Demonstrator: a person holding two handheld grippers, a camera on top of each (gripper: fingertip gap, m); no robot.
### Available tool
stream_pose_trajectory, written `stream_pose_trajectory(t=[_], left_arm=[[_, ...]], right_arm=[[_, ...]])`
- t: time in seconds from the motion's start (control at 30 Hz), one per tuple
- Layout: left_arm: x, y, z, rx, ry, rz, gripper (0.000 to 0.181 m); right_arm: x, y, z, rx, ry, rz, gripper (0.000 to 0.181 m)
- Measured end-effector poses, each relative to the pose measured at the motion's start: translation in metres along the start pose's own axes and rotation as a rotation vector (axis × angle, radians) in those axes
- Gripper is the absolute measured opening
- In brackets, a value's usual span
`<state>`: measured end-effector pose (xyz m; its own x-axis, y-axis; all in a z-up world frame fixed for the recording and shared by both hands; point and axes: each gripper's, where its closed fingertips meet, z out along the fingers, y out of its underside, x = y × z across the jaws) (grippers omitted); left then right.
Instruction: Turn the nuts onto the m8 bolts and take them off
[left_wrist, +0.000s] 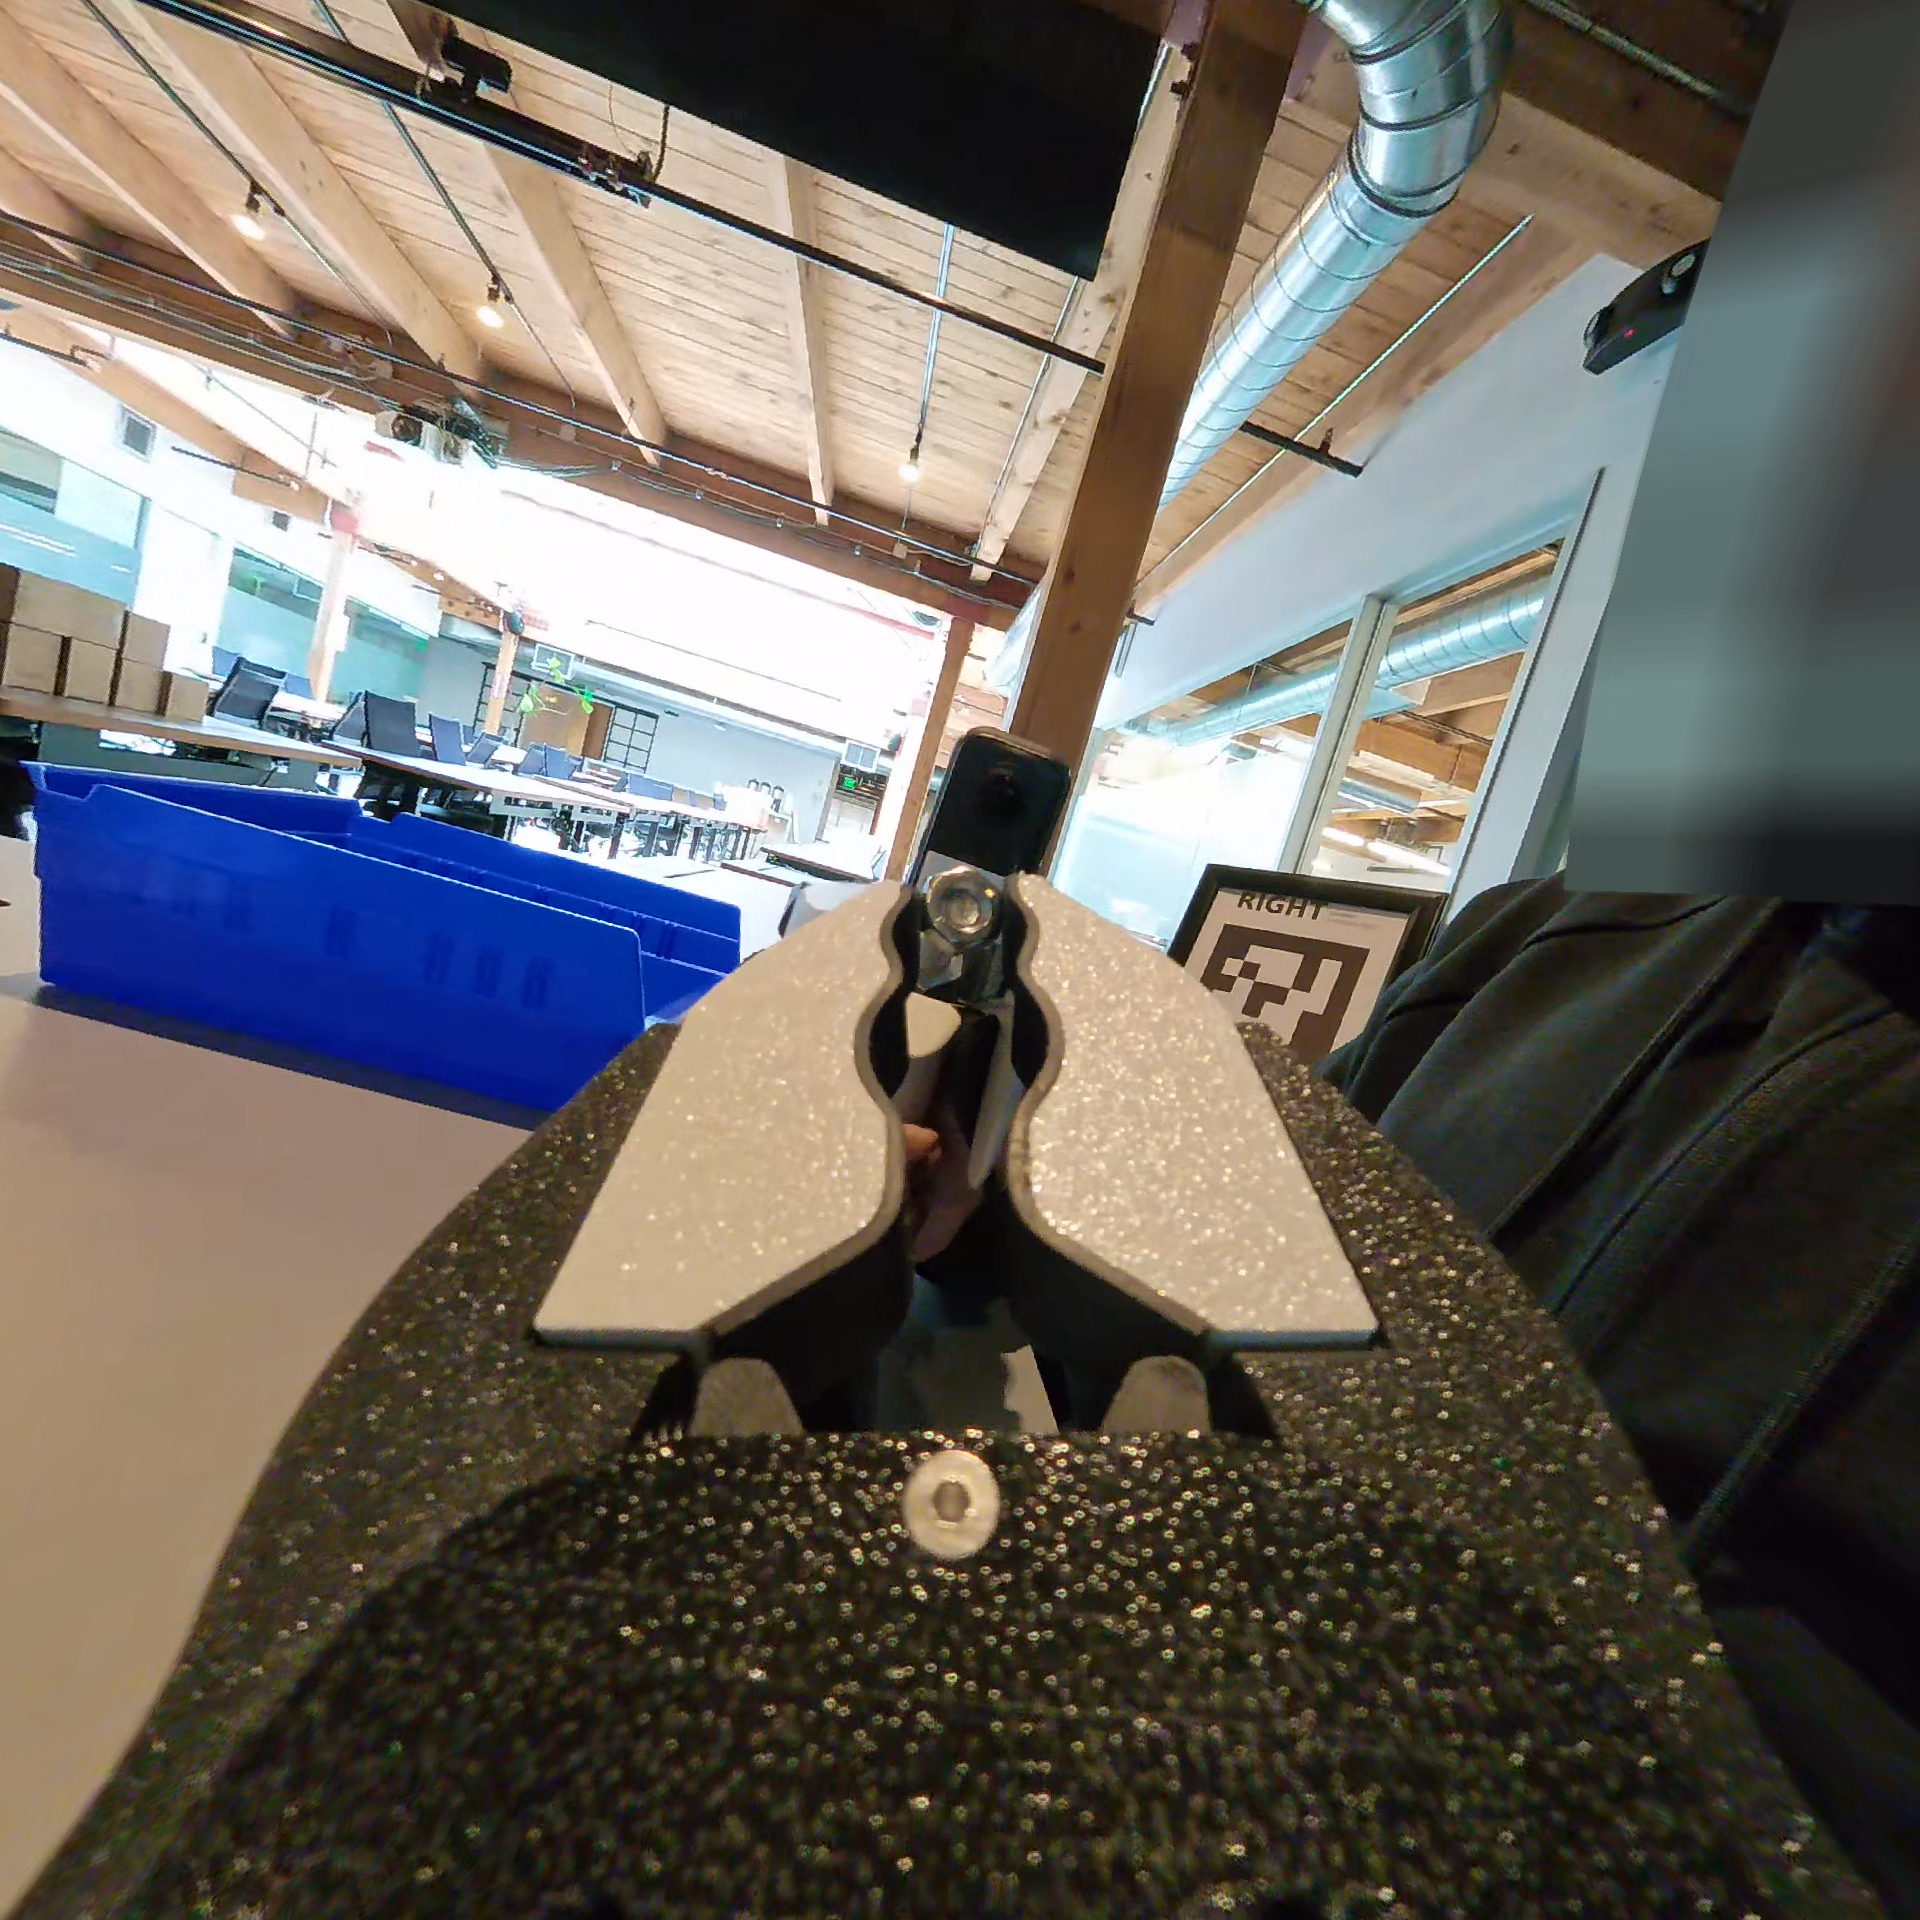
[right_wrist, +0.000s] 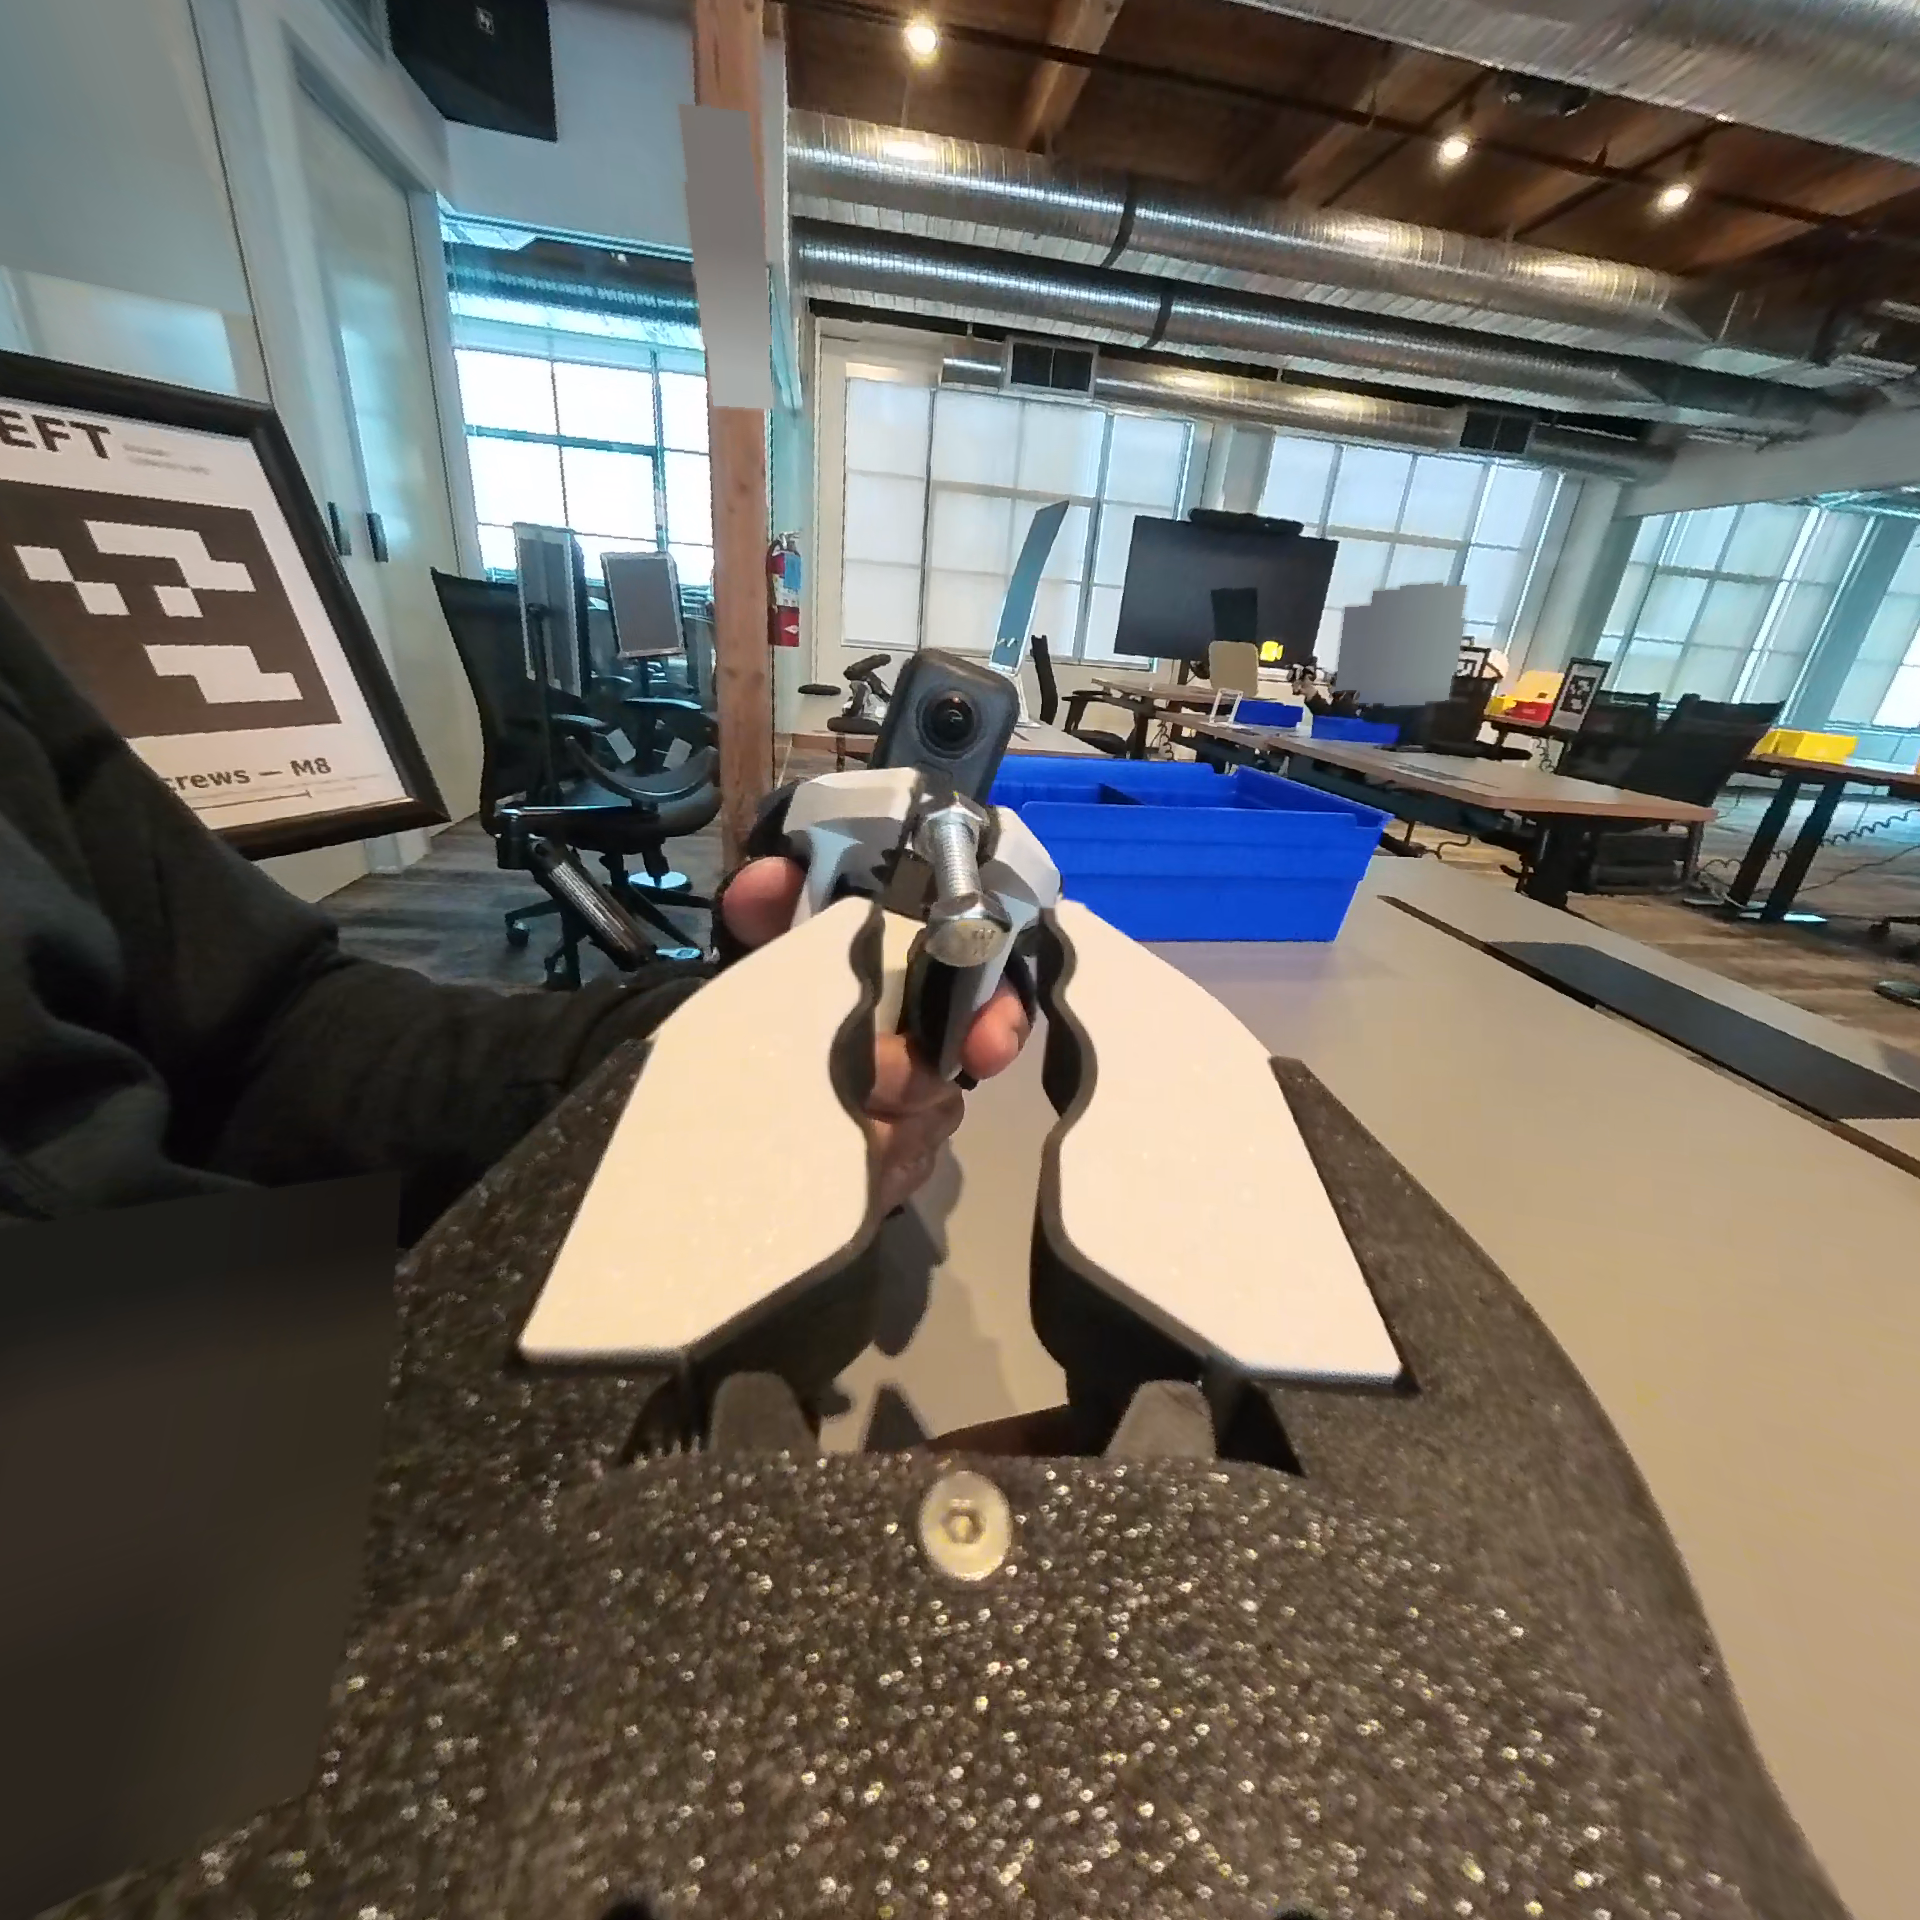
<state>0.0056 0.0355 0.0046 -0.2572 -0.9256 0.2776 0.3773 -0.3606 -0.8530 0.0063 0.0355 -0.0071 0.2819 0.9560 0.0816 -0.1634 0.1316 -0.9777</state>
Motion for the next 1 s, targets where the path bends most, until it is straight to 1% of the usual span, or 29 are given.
stream_pose_trajectory(t=[0.37, 0.47, 0.53, 0.63, 0.73, 0.83, 0.93, 1.0], left_arm=[[0.005, 0.000, 0.004, 0.023, 0.028, -0.006, 0.014], [0.005, 0.000, 0.004, 0.023, 0.025, -0.003, 0.014], [0.005, 0.000, 0.004, 0.025, 0.029, -0.009, 0.014], [0.006, 0.001, 0.004, 0.021, 0.035, -0.004, 0.015], [0.003, 0.001, 0.004, 0.012, 0.001, 0.005, 0.015], [-0.003, 0.002, 0.000, -0.012, -0.048, 0.009, 0.034], [-0.009, 0.007, -0.003, -0.091, -0.111, 0.020, 0.043], [-0.009, 0.011, -0.003, -0.150, -0.141, 0.020, 0.044]], right_arm=[[-0.003, -0.002, 0.001, 0.019, -0.012, 0.012, 0.023], [-0.003, -0.003, 0.001, 0.022, -0.007, 0.006, 0.016], [-0.003, -0.003, 0.001, 0.020, -0.005, 0.004, 0.016], [-0.004, -0.003, 0.001, 0.021, -0.003, -0.023, 0.015], [-0.003, -0.005, -0.001, 0.020, 0.020, -0.069, 0.015], [-0.002, -0.008, -0.005, 0.025, 0.049, -0.134, 0.015], [0.003, -0.008, -0.008, 0.008, 0.096, -0.212, 0.015], [0.005, -0.006, -0.010, -0.009, 0.119, -0.259, 0.015]])
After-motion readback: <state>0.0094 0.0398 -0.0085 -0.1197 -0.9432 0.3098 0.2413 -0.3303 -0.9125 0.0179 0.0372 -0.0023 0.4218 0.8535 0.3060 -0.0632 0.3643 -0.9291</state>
